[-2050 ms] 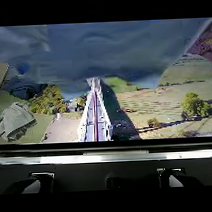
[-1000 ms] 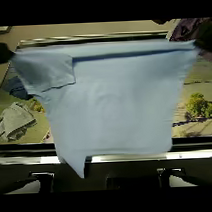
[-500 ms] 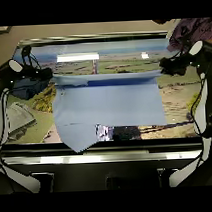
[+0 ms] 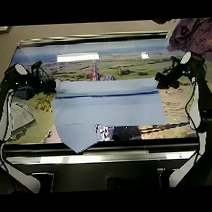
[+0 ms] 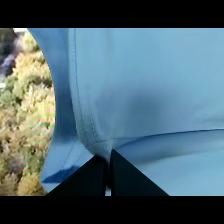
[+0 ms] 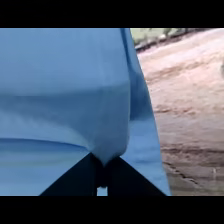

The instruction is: Fold the clothes and pants, and hang the long-sleeved shirts on hangers.

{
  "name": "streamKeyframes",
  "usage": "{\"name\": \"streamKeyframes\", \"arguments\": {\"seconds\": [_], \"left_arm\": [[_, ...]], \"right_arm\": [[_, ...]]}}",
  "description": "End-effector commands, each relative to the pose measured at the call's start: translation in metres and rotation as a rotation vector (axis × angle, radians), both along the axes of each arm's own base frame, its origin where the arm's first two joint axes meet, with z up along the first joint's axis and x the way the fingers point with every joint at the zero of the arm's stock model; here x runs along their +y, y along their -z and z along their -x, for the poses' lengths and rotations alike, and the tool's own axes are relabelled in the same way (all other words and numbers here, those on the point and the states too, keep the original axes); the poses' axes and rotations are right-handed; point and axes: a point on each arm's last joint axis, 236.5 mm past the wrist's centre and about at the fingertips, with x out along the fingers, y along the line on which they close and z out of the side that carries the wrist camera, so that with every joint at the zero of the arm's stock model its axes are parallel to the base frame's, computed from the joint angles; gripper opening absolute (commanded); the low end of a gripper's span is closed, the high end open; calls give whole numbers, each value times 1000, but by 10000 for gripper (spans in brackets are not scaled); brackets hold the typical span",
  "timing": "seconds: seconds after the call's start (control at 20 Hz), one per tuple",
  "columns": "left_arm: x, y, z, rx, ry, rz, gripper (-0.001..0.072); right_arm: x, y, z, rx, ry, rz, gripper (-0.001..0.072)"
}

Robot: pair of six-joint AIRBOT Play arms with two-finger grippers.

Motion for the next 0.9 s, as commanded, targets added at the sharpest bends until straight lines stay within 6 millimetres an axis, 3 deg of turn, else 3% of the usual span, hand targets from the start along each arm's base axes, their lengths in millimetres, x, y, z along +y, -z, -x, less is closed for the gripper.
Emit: {"name": "streamKeyframes", "arguments": {"seconds": [0.0,0.45,0.5,0.6,0.65,0.7,0.75,0.85], "left_arm": [[-4,4,29,127,6,18,16],[-6,17,30,157,3,22,21],[-6,17,30,157,2,22,60],[-6,17,30,164,-22,24,268],[-7,16,31,171,-34,29,399],[-7,14,32,176,-41,30,520],[-7,9,33,173,-53,31,591],[-2,-12,31,133,-62,29,611]], "right_arm": [[4,16,19,83,-8,-15,38],[9,36,23,126,-50,45,39],[6,38,24,132,-57,78,39],[-4,40,28,153,-57,146,43],[-5,40,30,166,-52,151,95],[-6,40,33,178,-46,150,195],[-6,38,37,192,-49,152,273],[-11,29,45,214,-54,174,348]]}}
